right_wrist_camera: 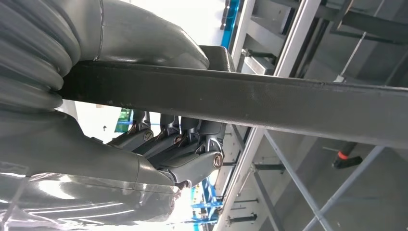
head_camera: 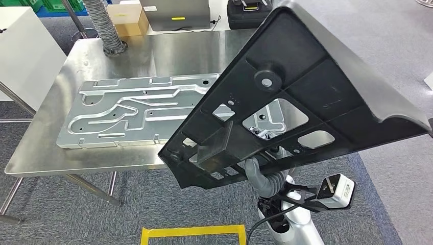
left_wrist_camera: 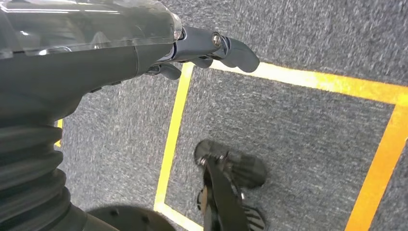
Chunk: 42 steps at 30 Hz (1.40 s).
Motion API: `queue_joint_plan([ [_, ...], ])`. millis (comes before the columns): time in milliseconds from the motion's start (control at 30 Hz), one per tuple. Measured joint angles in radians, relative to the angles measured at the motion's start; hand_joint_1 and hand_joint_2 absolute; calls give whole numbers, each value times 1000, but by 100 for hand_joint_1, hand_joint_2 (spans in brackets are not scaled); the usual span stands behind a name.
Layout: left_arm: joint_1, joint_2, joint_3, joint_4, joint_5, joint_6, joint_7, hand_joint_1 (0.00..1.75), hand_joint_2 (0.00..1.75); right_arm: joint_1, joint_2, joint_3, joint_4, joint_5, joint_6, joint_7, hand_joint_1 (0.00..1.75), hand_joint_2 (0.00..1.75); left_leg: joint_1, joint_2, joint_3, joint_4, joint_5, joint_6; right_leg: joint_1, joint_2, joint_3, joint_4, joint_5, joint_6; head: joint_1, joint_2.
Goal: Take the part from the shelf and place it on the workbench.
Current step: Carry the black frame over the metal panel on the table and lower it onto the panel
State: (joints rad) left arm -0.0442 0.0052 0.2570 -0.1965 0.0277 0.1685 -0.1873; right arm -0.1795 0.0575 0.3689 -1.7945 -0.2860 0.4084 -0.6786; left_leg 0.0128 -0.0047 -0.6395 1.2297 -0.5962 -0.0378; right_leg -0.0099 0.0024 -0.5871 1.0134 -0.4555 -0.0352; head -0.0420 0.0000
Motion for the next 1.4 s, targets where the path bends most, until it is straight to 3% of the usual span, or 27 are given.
queue_joint_plan([
  [33, 1, 0, 1, 0, 0, 1, 0, 0, 175, 1, 0, 0, 0, 0, 0, 0, 136, 175, 0, 0, -34, 49, -8, 0, 2, 0, 5, 0, -4, -1, 0, 0],
  [67, 3, 1, 1, 0, 0, 2, -1, 0, 175, 3, 0, 0, 0, 0, 0, 0, 136, 175, 0, 0, -52, 64, 5, 1, 4, 1, 11, 0, -9, -2, 0, 0],
  [100, 4, 1, 3, 0, 0, 2, -1, 0, 175, 4, 0, 0, 0, 0, -1, 0, 136, 175, -1, 0, -49, 37, 38, 4, 5, 3, 19, 0, -14, -2, 0, 0],
  [167, 4, 1, 6, 0, 1, 2, -2, 0, 175, 4, 0, 0, 0, 0, -1, -1, 136, 175, -4, 0, 0, -95, 125, 18, 8, 4, 37, 0, -26, 0, 0, 0],
  [200, 4, 2, 8, 0, 2, 2, -3, 0, 175, 4, 0, 0, 0, 1, -2, -2, 136, 175, -7, 0, 26, -157, 153, 25, 10, 5, 42, 0, -31, 2, 0, 0],
  [267, 3, 4, 13, 0, 3, 2, -6, 0, 175, 4, -1, -1, 0, 4, -12, -6, 136, 175, -13, 0, 48, -212, 164, 36, 11, 5, 44, -1, -35, 11, 0, 0],
  [367, 2, 4, 18, 0, 4, 0, -13, 0, 175, -3, -1, -15, 0, 0, -36, -10, 136, 175, -10, -1, 57, -230, 165, 47, 11, 5, 45, 2, -44, 28, 0, 0],
  [433, 2, 4, 21, 0, 4, -3, -17, 0, 175, -15, -2, -39, 3, -17, -42, -11, 136, 175, -4, 0, 69, -243, 166, 56, 10, 3, 13, 71, -80, 40, 0, 0],
  [500, 2, 4, 23, 0, 3, -5, -20, 0, 175, -24, -3, -69, 8, -29, -43, -11, 136, 175, -5, 0, 74, -244, 161, 61, 6, 3, -66, 212, -134, 48, 0, 0],
  [533, 2, 4, 24, 0, 3, -5, -21, 0, 175, -25, -4, -82, 11, -32, -42, -10, 136, 175, -5, 0, 77, -243, 157, 62, 4, 3, -104, 270, -147, 51, 0, 0],
  [567, 3, 4, 24, 0, 2, -6, -21, 0, 175, -25, -6, -93, 15, -33, -40, -7, 136, 175, -5, 0, 81, -243, 153, 61, 1, 3, -126, 295, -140, 53, 0, 0],
  [600, 3, 4, 24, 0, 1, -7, -21, 0, 175, -25, -7, -101, 17, -34, -38, -5, 136, 175, -4, -1, 86, -242, 149, 60, -1, 2, -126, 276, -111, 54, 0, 0],
  [667, 3, 3, 25, 0, -1, -8, -21, 0, 175, -27, -8, -112, 20, -33, -35, 2, 136, 175, -4, -2, 101, -239, 136, 54, -4, 0, -74, 140, -24, 53, 0, 0],
  [733, 2, 3, 25, 0, -3, -10, -21, 0, 175, -30, -8, -123, 23, -29, -36, 5, 136, 175, -7, -3, 108, -234, 124, 44, -2, -2, -27, 27, 21, 46, 0, 0],
  [900, 0, 3, 31, 0, -6, -15, -23, 0, 175, -42, -10, -156, 31, -8, -59, 7, 136, 175, -6, -1, 105, -210, 95, 16, -1, 1, -10, 1, 13, 15, 0, 0],
  [967, -1, 1, 34, 0, -6, -18, -26, 0, 175, -55, -10, -172, 36, 7, -77, 9, 136, 175, -3, -1, 53, -102, 44, 8, -2, 0, -1, -4, 9, 6, 0, 0],
  [1033, 0, 1, 39, 0, -6, -20, -28, 0, 175, -72, -12, -194, 48, 43, -118, 9, 136, 175, -1, -1, -28, 38, -3, 3, -1, 0, 5, -3, 3, 2, 0, 0],
  [1067, 1, 1, 41, 0, -7, -22, -28, 0, 175, -84, -13, -207, 55, 73, -152, 11, 136, 175, -1, -1, -54, 71, -1, 3, 0, 0, 9, -3, -1, 2, 0, 0],
  [1100, 2, 1, 43, 0, -7, -23, -29, 0, 175, -98, -16, -222, 64, 109, -193, 15, 136, 175, -1, -1, -62, 64, 23, 5, 1, 1, 15, -3, -5, 3, 0, 0],
  [1167, 3, 1, 46, 0, -11, -24, -29, 0, 175, -140, -24, -251, 85, 186, -288, 34, 136, 175, -3, 0, -22, -61, 116, 16, 3, 3, 30, -3, -14, 5, 0, 0],
  [1233, 2, 2, 50, 0, -18, -25, -31, 0, 175, -200, -37, -278, 117, 263, -392, 70, 136, 175, -8, 0, 28, -185, 173, 30, 7, 4, 39, -3, -21, 12, 0, 0],
  [1300, 1, 3, 54, 0, -26, -29, -36, 0, 175, -266, -54, -298, 160, 355, -500, 113, 136, 175, -14, 1, 42, -219, 176, 38, 8, 6, 39, -4, -24, 23, 0, 0],
  [1400, 0, 1, 59, 0, -39, -37, -42, 0, 175, -352, -85, -312, 229, 503, -636, 167, 136, 175, -9, 1, 47, -234, 180, 52, 6, 4, 34, 10, -38, 40, 0, 0],
])
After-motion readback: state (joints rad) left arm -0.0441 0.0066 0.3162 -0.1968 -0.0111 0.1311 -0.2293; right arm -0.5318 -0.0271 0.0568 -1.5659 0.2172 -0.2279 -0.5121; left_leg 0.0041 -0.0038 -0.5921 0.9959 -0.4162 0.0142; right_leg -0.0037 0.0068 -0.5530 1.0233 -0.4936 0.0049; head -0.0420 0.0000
